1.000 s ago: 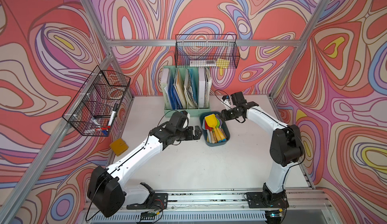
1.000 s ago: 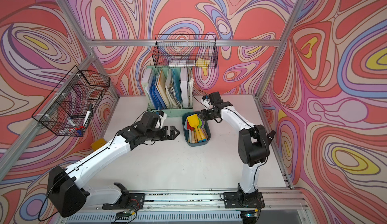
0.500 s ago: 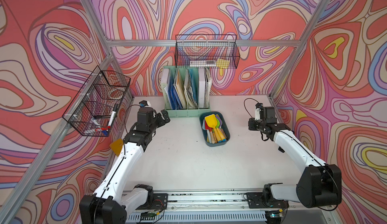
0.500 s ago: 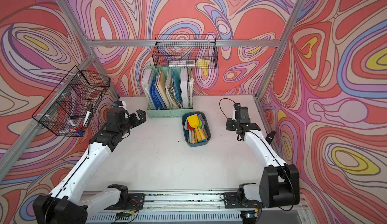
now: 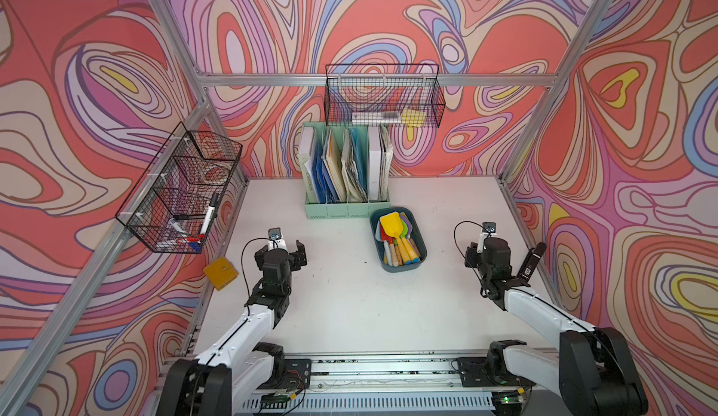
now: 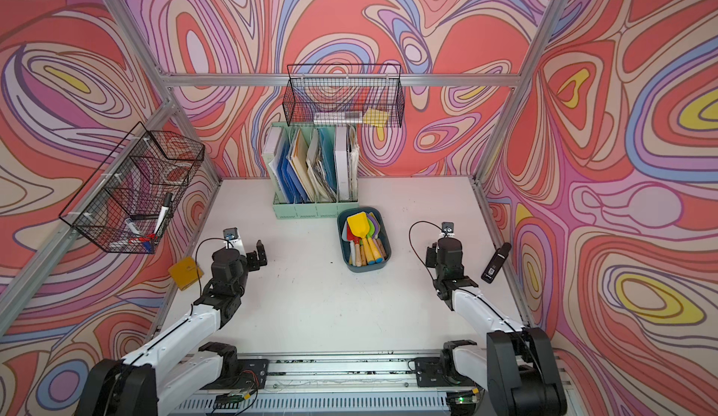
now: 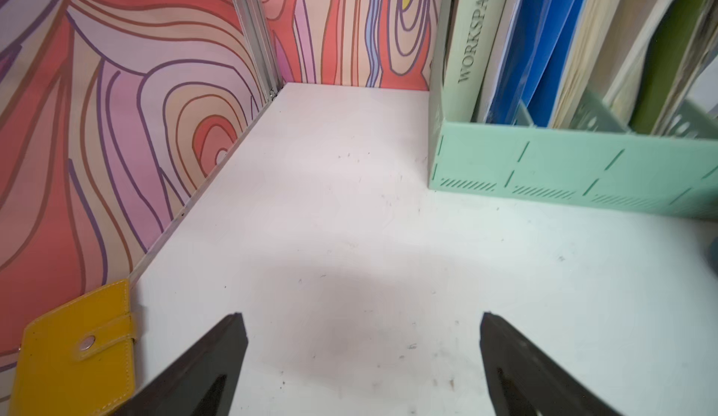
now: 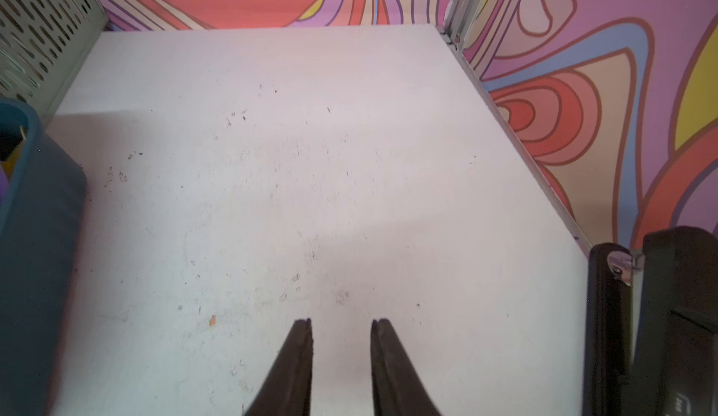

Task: Put the shovel into the storage box
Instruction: Reset both arms

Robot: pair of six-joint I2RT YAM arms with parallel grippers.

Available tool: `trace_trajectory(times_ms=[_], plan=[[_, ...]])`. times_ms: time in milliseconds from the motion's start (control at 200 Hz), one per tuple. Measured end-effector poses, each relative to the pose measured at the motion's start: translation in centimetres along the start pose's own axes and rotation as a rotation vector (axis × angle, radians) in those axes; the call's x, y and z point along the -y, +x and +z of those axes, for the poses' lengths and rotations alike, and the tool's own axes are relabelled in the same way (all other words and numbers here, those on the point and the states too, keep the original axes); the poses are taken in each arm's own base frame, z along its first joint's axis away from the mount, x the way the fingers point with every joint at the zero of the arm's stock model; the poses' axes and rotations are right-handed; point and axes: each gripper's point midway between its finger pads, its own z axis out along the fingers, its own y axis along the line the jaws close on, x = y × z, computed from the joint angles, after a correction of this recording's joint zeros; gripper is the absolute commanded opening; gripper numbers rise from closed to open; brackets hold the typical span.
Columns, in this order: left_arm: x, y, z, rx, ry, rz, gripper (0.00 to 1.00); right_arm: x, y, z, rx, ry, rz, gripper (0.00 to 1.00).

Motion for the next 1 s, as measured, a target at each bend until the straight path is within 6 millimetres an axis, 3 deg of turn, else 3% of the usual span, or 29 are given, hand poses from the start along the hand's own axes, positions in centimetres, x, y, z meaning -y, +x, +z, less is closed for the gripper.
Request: trace_trajectory(times_ms=[130, 250, 411, 456, 551, 561, 576, 596, 671, 1001], plan=[[0.4, 4.2, 2.2, -0.047, -0.011, 0.081, 0.99, -0.5, -0.1, 0.6, 0.096, -0.027, 0.014, 0.27], [1.3, 5.7, 4.1, -0.073, 0.009, 0.130, 0.99, -1.3, 0.7, 1.8, 0.166, -0.059, 0.019, 0.27], [0.9, 1.4, 6.4, -0.008, 0.045, 0.058, 0.99, -2.1, 3.2, 4.6, 0.162, -0.093, 0.010, 0.29], [0.7, 0.2, 6.8, 0.024, 0.059, 0.038, 0.99, -2.0, 2.9, 5.0, 0.160, -0.104, 0.014, 0.33], [1.0, -0.3, 6.9, 0.026, 0.092, 0.028, 0.99, -2.2, -0.9, 7.1, 0.194, -0.131, 0.030, 0.68], [1.0, -0.3, 6.9, 0.025, 0.097, 0.028, 0.99, -2.3, -1.2, 7.2, 0.200, -0.135, 0.031, 0.74], [1.1, -0.2, 6.9, 0.024, 0.102, 0.028, 0.99, -2.2, -2.0, 7.4, 0.215, -0.133, 0.037, 0.92], [1.3, -0.1, 6.9, 0.020, 0.111, 0.029, 0.99, -2.2, -3.0, 7.5, 0.237, -0.142, 0.039, 0.98], [1.6, 0.2, 6.8, 0.007, 0.130, 0.031, 0.99, -2.0, -4.6, 7.5, 0.274, -0.144, 0.045, 0.98], [2.0, 0.5, 6.8, -0.005, 0.153, 0.031, 0.99, -2.3, -2.8, 7.6, 0.206, -0.165, 0.039, 0.98]])
